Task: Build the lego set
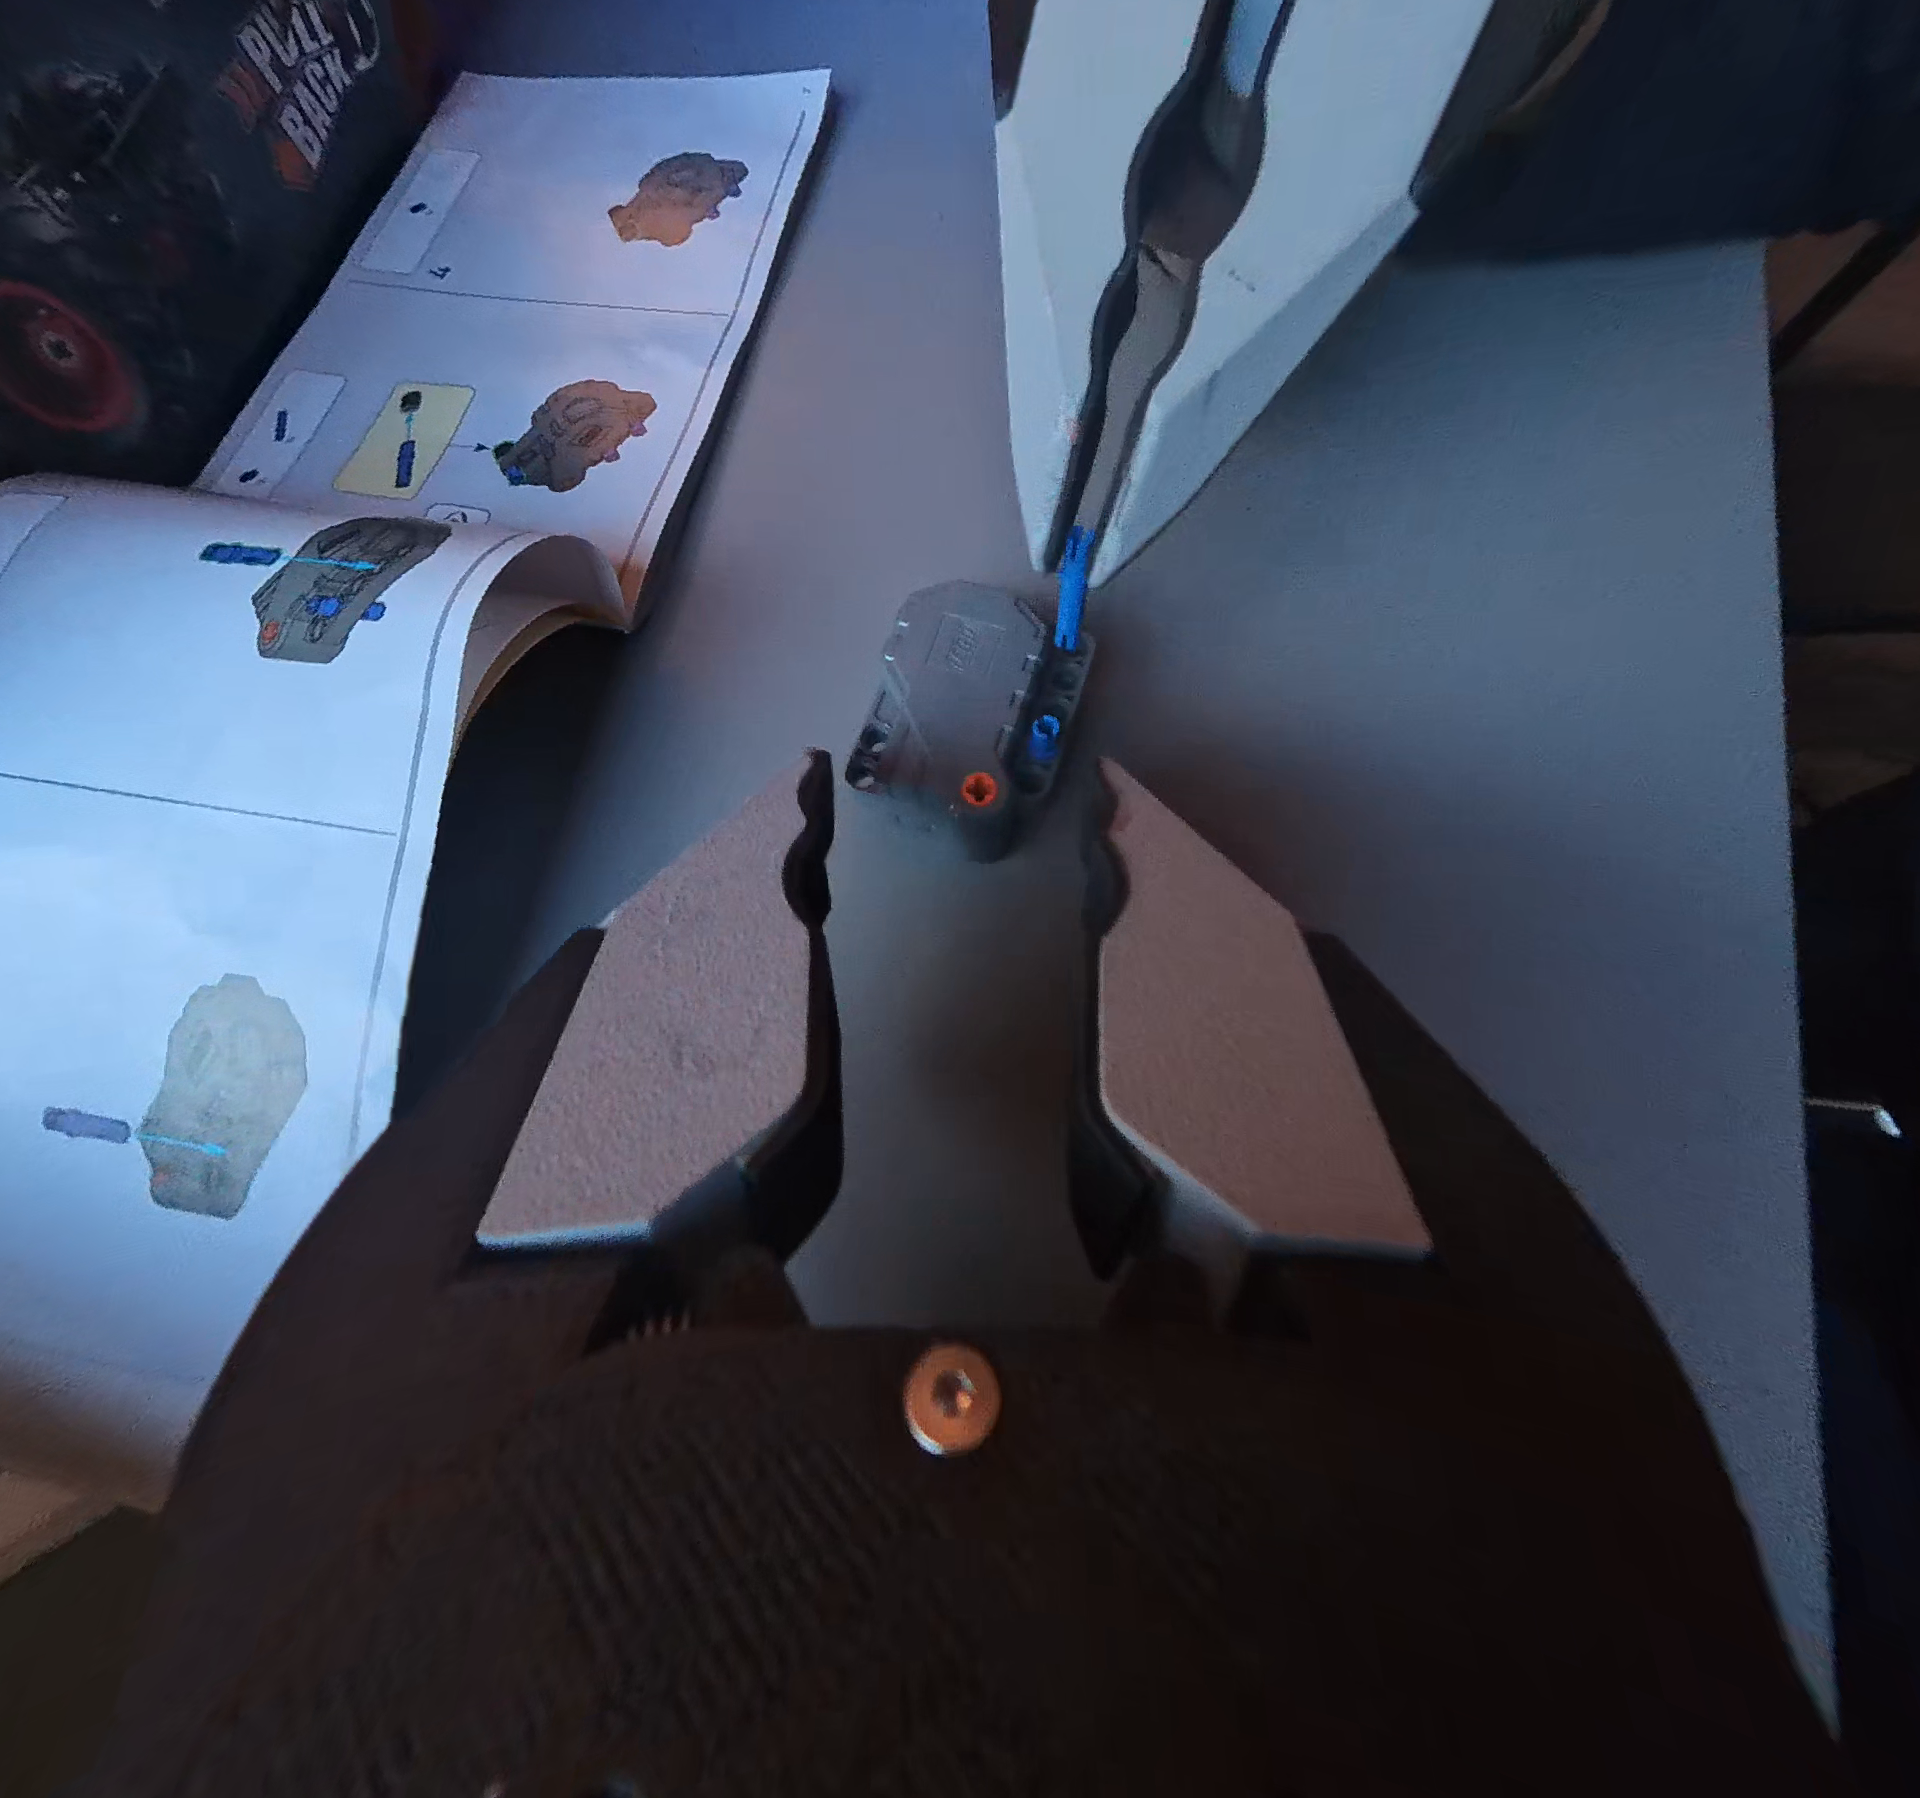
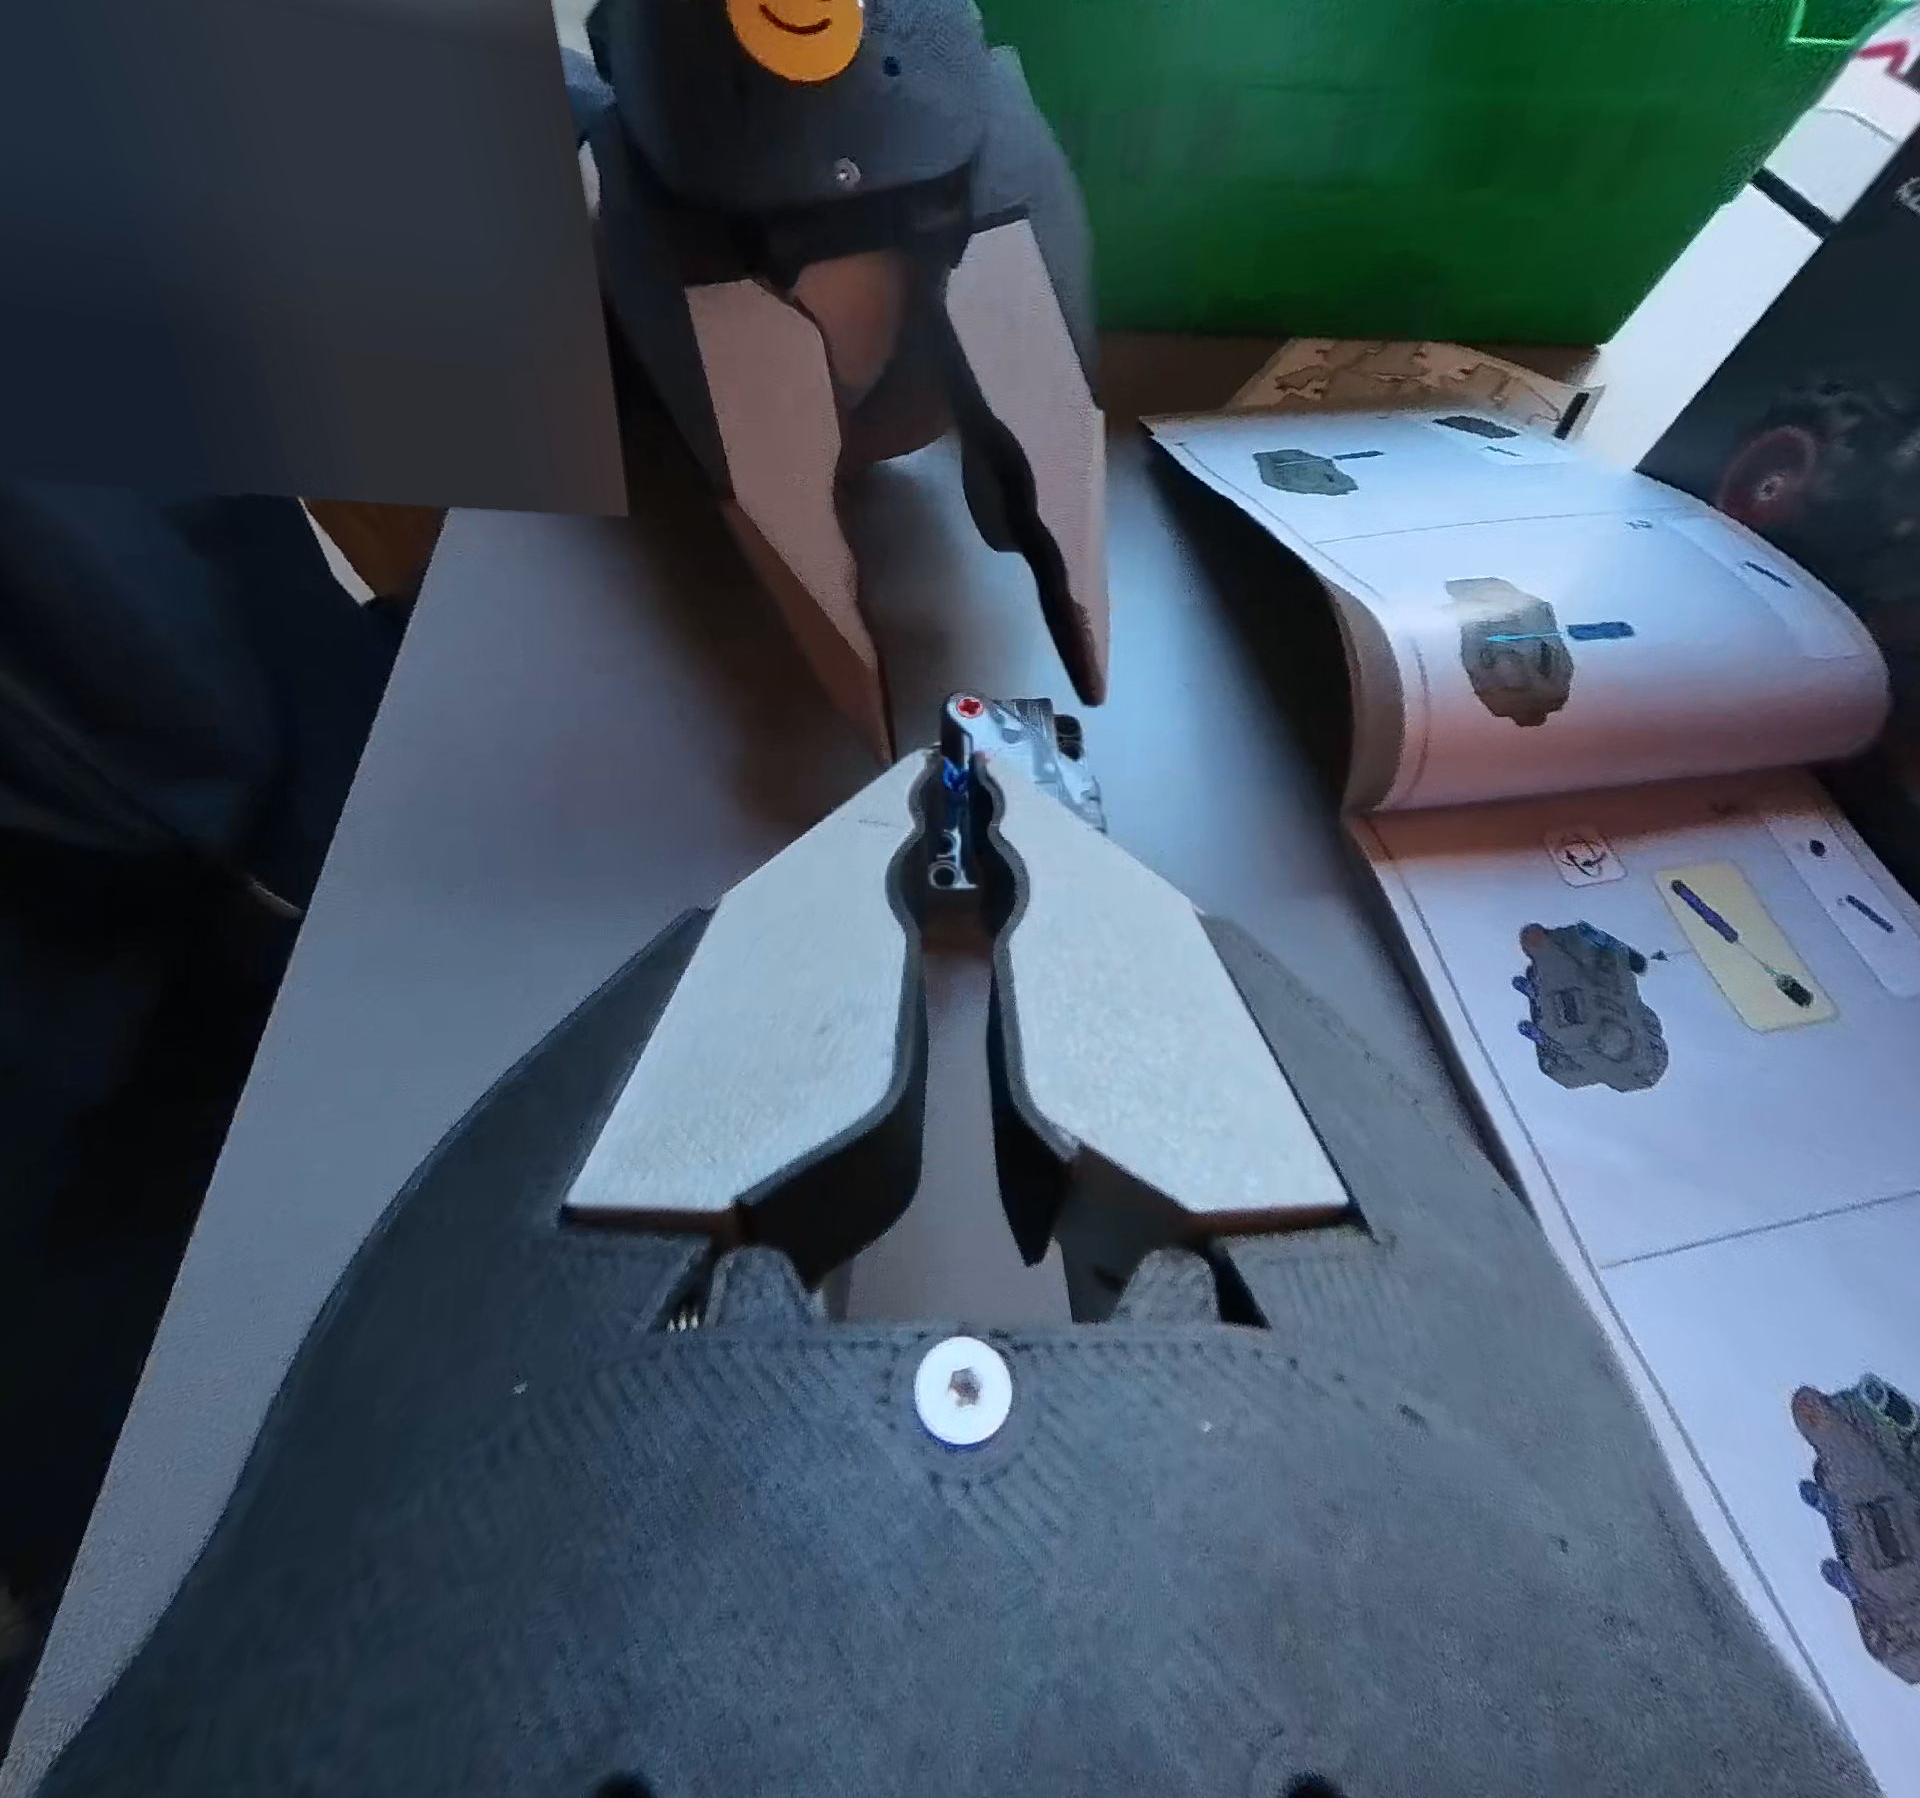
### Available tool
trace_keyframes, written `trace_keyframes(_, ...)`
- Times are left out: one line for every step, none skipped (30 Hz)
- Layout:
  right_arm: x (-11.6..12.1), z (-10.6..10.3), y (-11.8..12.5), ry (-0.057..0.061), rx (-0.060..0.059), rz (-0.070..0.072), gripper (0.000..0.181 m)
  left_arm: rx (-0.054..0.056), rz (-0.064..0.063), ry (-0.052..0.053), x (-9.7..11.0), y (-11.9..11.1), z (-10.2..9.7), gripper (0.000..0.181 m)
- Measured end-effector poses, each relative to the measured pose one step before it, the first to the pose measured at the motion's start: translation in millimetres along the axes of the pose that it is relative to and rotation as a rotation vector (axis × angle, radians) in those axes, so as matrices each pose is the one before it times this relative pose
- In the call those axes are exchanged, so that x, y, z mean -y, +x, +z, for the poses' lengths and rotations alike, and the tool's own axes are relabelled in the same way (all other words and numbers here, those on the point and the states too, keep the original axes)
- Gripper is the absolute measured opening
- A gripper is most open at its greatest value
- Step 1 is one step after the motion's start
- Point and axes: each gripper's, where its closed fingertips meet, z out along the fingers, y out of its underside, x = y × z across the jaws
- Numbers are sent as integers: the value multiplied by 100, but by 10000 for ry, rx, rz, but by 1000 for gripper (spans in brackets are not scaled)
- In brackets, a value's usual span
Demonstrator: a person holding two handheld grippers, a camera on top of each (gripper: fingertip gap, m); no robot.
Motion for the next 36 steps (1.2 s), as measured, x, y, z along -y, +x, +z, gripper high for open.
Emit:
trace_keyframes(-37,74,22,-39,-56,-36,1,58,135,-64,-30,-150,127,45)
trace_keyframes(-42,35,-13,-37,-18,-34,1,30,120,-99,-93,-145,136,46)
trace_keyframes(10,15,-105,-1,34,-46,1,0,78,-116,-125,-114,165,46)
trace_keyframes(-4,15,-46,-15,-10,-43,1,-37,35,-91,-81,-55,146,46)
trace_keyframes(-90,47,12,-69,-46,-42,1,-61,16,-51,-33,27,94,45)
trace_keyframes(-151,83,-4,-113,-29,-44,1,-47,38,-27,-9,54,76,46)
trace_keyframes(-159,77,-18,-121,-19,-42,1,-2,45,-26,-10,9,54,46)
trace_keyframes(-136,87,-31,-107,-25,-43,1,-32,49,-22,-19,91,35,46)
trace_keyframes(-139,78,3,-106,-41,-43,1,-40,48,-25,-27,91,29,45)
trace_keyframes(-141,70,-5,-105,-31,-39,1,-8,37,-31,-33,39,44,43)
trace_keyframes(-70,45,-42,-57,-7,-45,1,13,41,-25,-27,21,29,42)
trace_keyframes(20,15,-22,3,-22,-52,1,-2,71,5,26,63,10,41)
trace_keyframes(-2,16,30,-5,-41,-34,1,4,56,-4,-7,54,12,41)
trace_keyframes(6,7,13,0,-14,-19,1,21,21,-2,11,3,8,41)
trace_keyframes(3,6,-17,-3,7,-17,1,5,2,-2,-4,1,-5,41)
trace_keyframes(-1,-6,-24,-4,-7,-36,1,5,-3,-2,-3,-5,-1,41)
trace_keyframes(0,-7,-46,-4,5,-57,1,9,-3,-1,-11,-1,3,41)
trace_keyframes(-3,-16,-79,-4,25,-64,1,6,-3,-1,-3,3,-4,41)
trace_keyframes(12,9,-56,-5,5,-57,1,10,-6,-1,-1,-19,2,41)
trace_keyframes(-27,53,13,-21,-38,-48,1,14,3,-1,-2,-13,-4,41)
trace_keyframes(-7,42,12,-21,-45,-57,1,14,5,-1,2,0,0,41)
trace_keyframes(20,26,-42,2,-7,-69,1,2,-18,-2,0,-10,5,41)
trace_keyframes(12,13,-34,6,-3,-46,1,-7,-33,-2,-5,2,1,41)
trace_keyframes(-20,7,56,-11,-34,0,1,4,-10,-1,0,-9,2,41)
trace_keyframes(-13,-5,46,-9,-23,-6,1,8,4,0,-1,-5,-3,41)
trace_keyframes(-24,-20,32,-7,-32,-41,1,7,5,-1,-3,5,-6,41)
trace_keyframes(-13,-8,17,-10,-36,-67,1,5,6,0,5,1,4,41)
trace_keyframes(-6,12,-85,-18,-4,-102,1,-2,2,1,2,2,1,41)
trace_keyframes(-8,2,-105,-41,-12,-151,1,-2,-2,-1,-1,4,-1,41)
trace_keyframes(-24,-22,-35,-72,-53,-162,1,-4,-5,-1,0,-1,2,41)
trace_keyframes(-34,-29,-36,-79,-36,-106,0,-7,-8,0,3,-4,6,41)
trace_keyframes(-47,-55,-24,-70,-13,-43,0,-6,-10,2,-2,-7,0,41)
trace_keyframes(-55,-62,37,-53,-19,-8,0,4,-6,1,9,-7,10,41)
trace_keyframes(-56,-63,42,-32,-8,16,1,9,-1,-1,3,1,3,41)
trace_keyframes(-26,-23,-14,-2,24,28,1,11,12,0,3,-2,1,41)
trace_keyframes(7,11,-36,17,27,23,0,20,24,-1,-1,5,-9,41)
